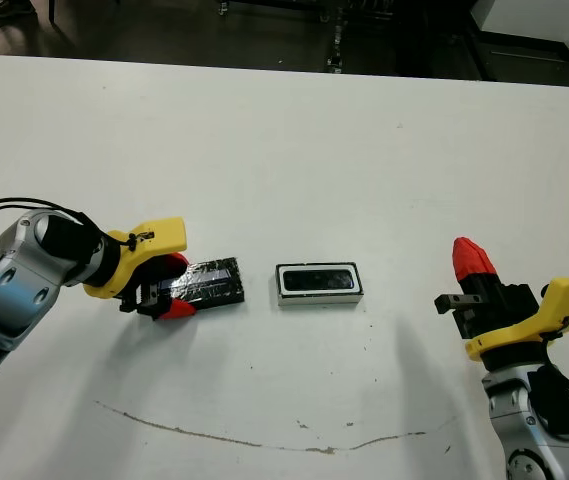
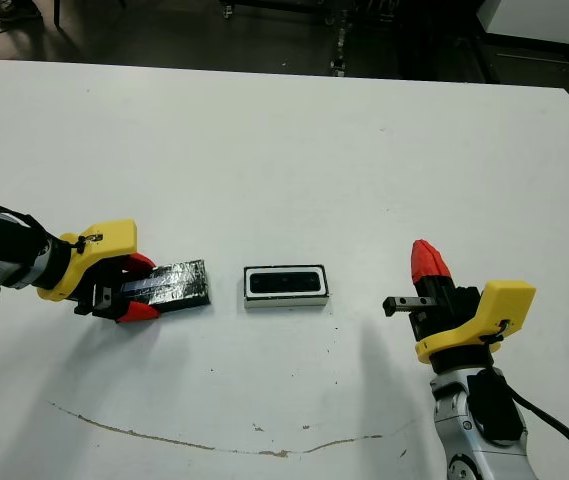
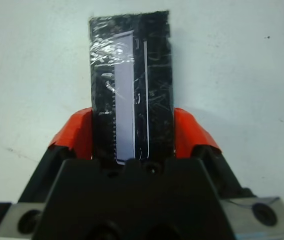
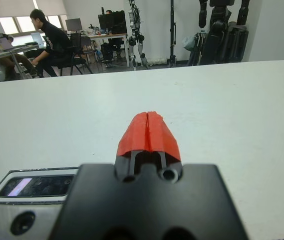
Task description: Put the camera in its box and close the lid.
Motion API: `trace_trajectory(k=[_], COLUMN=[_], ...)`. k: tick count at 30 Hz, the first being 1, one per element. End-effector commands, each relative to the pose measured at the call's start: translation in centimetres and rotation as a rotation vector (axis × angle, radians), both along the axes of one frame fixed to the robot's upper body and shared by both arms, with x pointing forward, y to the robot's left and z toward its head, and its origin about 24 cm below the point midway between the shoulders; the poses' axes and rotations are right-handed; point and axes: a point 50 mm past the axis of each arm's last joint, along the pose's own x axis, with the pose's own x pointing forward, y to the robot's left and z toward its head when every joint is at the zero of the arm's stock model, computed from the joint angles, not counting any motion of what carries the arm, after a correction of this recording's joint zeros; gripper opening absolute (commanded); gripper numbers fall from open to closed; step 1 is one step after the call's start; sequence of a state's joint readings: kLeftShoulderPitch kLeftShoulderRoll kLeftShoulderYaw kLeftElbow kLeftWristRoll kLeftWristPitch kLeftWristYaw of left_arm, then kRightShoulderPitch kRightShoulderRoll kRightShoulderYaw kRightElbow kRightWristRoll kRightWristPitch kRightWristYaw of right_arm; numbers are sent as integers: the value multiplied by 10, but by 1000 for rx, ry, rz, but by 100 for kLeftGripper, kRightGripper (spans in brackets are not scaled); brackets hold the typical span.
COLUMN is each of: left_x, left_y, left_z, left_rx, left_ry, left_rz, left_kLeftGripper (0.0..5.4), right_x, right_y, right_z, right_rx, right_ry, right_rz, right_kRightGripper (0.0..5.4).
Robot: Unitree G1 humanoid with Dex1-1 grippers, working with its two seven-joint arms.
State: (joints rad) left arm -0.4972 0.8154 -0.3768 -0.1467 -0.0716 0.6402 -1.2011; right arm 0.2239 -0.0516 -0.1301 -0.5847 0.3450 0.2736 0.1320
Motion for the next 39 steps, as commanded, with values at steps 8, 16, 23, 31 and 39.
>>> trace_trajectory(k=[8,16,23,31,39], left_x=[-1,6,13,19,18], left_y=[1,-1,-8,-25,-38], left_z=[-4,15,27,21,11], left_rx=[-22,-110,-229,-288,-286], left_ry=[38,-48,-110,-18,27], left_rz=[15,81,86,51,48], left_kLeftGripper=[317,317,317,317,317], right_x=[0,1,2,1,0], right_y=[-2,-1,0,1,0], right_z=[0,-1,-1,-1,-1], right_rx=[-14,-8,-11,-14,-3], right_ry=[14,18,15,20,26], right_rz=[-10,-10,-5,-10,-12], right_kRightGripper=[0,0,0,0,0])
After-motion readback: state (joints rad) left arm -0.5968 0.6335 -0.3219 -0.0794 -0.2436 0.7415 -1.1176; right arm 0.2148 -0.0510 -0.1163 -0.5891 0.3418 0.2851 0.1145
